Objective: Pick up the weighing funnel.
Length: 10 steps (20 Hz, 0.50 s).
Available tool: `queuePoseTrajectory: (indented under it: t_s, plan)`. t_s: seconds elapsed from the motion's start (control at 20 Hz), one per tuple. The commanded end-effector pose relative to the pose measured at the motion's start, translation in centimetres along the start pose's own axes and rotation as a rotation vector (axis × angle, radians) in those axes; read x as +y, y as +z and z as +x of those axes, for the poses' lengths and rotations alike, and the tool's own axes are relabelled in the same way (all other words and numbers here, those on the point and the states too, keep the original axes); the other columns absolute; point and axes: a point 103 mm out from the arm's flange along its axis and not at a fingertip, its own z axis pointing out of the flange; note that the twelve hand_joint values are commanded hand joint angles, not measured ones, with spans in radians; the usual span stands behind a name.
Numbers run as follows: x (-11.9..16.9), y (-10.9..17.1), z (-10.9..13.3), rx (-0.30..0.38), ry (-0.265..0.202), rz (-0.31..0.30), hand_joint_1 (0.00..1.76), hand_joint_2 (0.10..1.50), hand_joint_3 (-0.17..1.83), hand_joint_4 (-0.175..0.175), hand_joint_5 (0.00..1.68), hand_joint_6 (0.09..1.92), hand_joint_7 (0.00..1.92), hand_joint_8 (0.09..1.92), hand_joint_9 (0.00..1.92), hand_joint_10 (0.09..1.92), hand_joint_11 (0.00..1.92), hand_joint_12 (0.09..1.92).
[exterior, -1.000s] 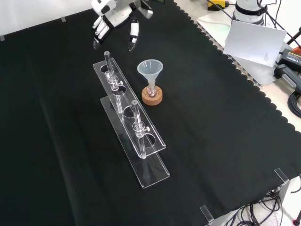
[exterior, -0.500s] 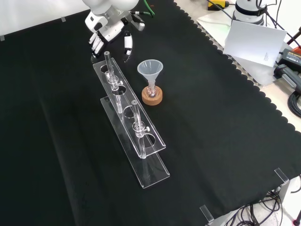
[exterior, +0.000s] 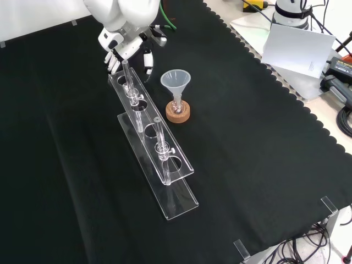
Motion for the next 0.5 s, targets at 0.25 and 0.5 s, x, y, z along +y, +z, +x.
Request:
queuePoseTrajectory:
  t_s: [0.25, 0.5]
  plan:
    - [0.7, 1.1, 0.0, -0.003, 0.024, 0.002, 0.86, 0.63, 0.53, -0.029, 0.52, 0.61, 0.30, 0.72, 0.54, 0.62, 0.28, 1.38]
    - [1.5, 2.1, -0.3, -0.002, 0.036, -0.031, 0.86, 0.63, 0.54, -0.029, 0.53, 0.69, 0.31, 0.73, 0.55, 0.62, 0.28, 1.38]
